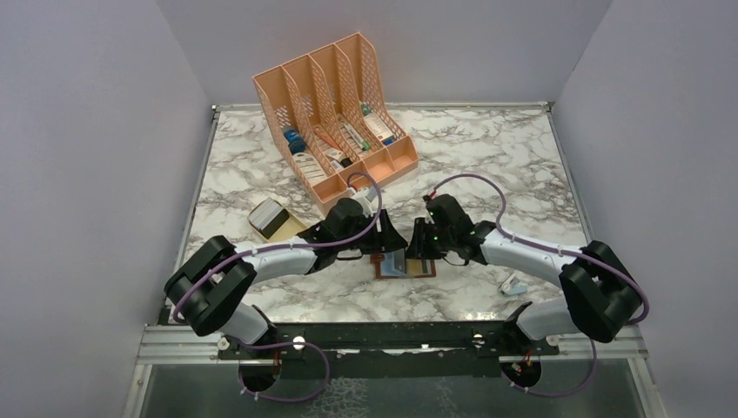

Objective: Put the credit cards into the card holder
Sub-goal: Insert the credit card into the card holder, then turn over the card slot in the card holder.

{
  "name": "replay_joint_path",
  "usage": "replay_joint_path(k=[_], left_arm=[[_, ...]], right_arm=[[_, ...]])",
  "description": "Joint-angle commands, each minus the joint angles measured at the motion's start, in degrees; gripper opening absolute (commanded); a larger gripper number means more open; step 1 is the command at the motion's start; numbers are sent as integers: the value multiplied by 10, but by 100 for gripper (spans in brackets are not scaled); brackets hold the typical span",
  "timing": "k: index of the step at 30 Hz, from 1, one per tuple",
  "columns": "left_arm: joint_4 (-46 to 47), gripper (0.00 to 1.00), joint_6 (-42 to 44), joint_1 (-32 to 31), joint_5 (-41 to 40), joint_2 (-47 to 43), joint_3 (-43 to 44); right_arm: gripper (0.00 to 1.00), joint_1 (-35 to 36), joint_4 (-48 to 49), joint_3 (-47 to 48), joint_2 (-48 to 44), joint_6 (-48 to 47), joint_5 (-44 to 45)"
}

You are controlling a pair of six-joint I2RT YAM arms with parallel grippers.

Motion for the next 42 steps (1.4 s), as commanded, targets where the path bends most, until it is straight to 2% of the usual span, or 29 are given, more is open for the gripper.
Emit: replay_joint_path(k=[1, 22, 30, 33, 37, 40, 42], left_arm=[[43, 59, -23, -2, 39, 20, 26], [72, 59, -40, -34, 52, 91, 80], [71, 51, -26, -35, 33, 88, 58], [61, 49, -22, -33, 17, 78, 41], [-34, 45, 14, -31, -47, 50, 45], [-132, 37, 55, -31, -104, 36, 65], [-161, 30, 67, -31, -131, 23, 61]], right_arm=[[27, 4, -30, -6, -42, -3, 50], [28, 4, -118, -35, -235, 40, 133], [29, 4, -70, -60, -221, 35, 88], [36, 4, -63, -60, -195, 42, 85], [50, 3, -44, -57, -159, 39, 88], [55, 3, -34, -50, -135, 37, 90], [56, 3, -24, -48, -122, 37, 85]])
